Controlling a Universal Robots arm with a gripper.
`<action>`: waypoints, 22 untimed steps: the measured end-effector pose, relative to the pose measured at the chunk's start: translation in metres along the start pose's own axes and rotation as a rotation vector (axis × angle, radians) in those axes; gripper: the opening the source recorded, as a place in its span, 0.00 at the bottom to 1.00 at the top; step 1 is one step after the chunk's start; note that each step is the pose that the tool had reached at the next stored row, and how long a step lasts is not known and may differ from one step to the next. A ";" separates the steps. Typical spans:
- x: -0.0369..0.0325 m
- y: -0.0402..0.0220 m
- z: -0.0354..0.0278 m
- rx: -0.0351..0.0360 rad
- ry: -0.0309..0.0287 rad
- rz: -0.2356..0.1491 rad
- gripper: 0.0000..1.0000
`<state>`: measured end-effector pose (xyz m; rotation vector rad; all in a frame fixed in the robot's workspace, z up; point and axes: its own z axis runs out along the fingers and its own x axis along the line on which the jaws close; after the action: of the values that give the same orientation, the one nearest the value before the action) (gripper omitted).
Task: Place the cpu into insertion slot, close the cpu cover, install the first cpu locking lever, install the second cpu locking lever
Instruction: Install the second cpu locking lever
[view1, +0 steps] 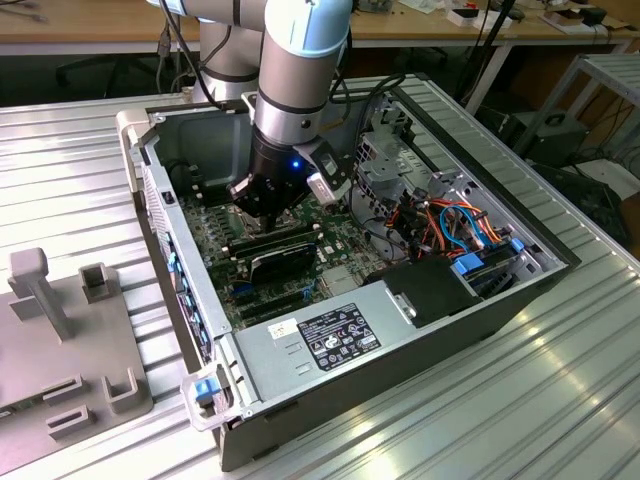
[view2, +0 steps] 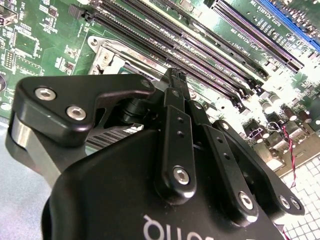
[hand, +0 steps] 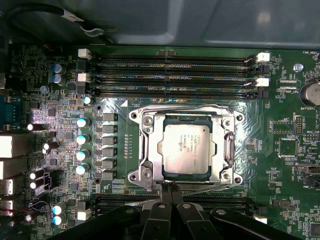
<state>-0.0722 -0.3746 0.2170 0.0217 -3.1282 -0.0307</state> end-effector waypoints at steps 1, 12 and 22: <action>0.0000 0.0000 0.0001 0.0000 0.0000 0.000 0.11; 0.0050 0.0015 0.0021 0.0000 0.0001 0.000 0.11; 0.0153 0.0052 0.0055 0.0000 0.0004 0.000 0.11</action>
<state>-0.0876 -0.3695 0.2118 0.0217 -3.1279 -0.0307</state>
